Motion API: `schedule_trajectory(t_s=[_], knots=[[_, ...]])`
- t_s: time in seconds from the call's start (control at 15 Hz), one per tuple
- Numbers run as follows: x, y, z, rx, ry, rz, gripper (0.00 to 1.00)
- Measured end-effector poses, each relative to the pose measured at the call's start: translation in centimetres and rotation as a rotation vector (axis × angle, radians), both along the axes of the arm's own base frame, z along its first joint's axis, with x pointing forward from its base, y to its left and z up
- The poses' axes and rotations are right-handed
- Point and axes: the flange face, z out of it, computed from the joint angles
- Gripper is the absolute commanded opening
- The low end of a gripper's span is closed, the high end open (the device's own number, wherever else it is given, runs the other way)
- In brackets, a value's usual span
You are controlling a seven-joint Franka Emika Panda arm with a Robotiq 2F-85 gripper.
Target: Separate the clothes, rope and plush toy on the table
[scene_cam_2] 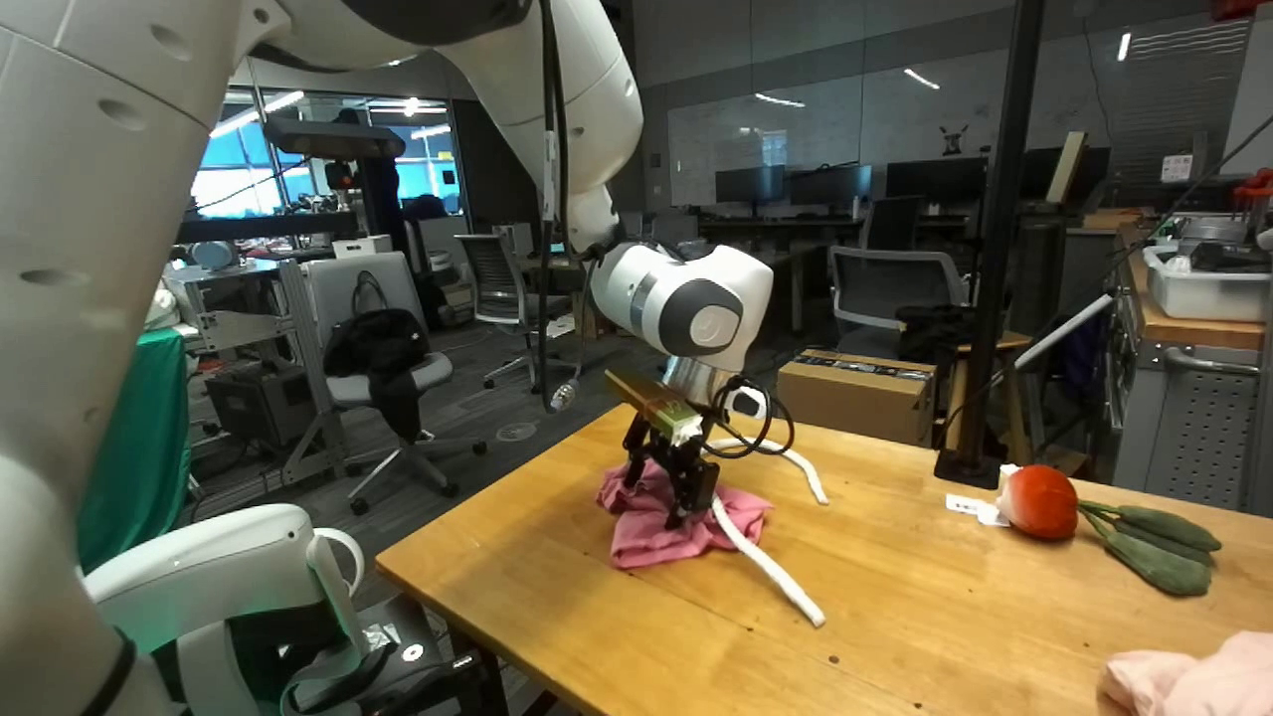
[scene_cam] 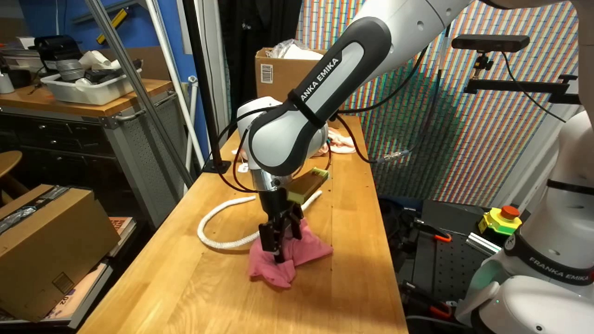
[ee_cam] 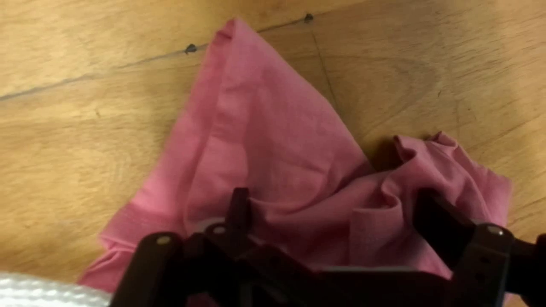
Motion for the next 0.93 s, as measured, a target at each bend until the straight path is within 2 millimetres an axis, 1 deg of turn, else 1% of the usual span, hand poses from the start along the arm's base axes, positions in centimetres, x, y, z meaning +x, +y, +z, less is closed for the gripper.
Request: schedule_trajectory(t_s=[0.2,0.6,0.73,0.93], knots=[[-1.0,0.0,-0.3,-0.008,0.078,0.011,1.0],[-3.6,-0.4,-0.7,-0.004,0.324,0.029,1.0],[-3.9,-0.6,-0.5,0.014,0.388,0.021,1.0],[-3.6,-0.7,-0.2,0.018,0.396,0.021,1.0]])
